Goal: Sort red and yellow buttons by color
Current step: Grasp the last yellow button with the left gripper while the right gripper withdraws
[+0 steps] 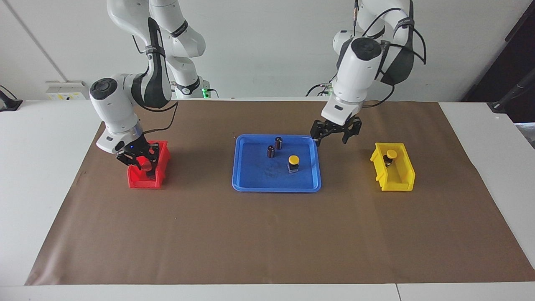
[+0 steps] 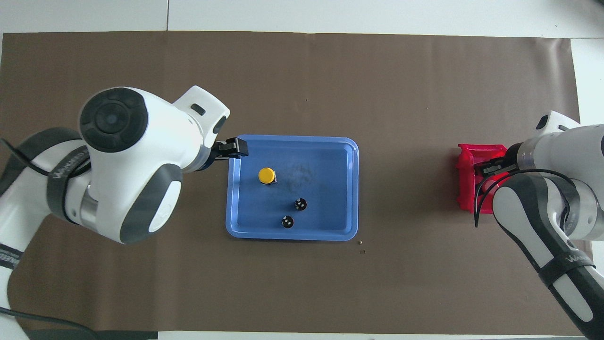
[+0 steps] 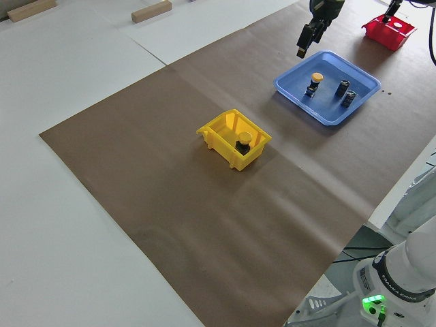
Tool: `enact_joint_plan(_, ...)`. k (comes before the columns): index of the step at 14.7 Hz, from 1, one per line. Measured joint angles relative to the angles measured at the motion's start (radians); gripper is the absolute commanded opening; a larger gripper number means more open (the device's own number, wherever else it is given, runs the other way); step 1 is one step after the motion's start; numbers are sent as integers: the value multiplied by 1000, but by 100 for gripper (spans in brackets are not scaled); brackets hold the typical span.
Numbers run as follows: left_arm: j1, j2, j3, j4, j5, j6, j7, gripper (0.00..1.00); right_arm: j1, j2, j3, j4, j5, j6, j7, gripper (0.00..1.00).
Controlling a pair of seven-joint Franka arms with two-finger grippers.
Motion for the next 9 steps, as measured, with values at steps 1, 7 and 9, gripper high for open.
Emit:
enact_joint_plan(1, -24, 44, 0, 0, 0, 40, -27, 100, 0, 0, 0, 5, 0, -7, -1, 99)
enact_joint_plan(7, -52, 126, 1, -5, 0, 116, -53, 99, 13, -17, 18, 307, 3, -404, 47, 99)
enact_joint_plan(9, -62, 129, 1, -11, 0, 117, -65, 97, 27, -33, 27, 410, 3, -541, 133, 99)
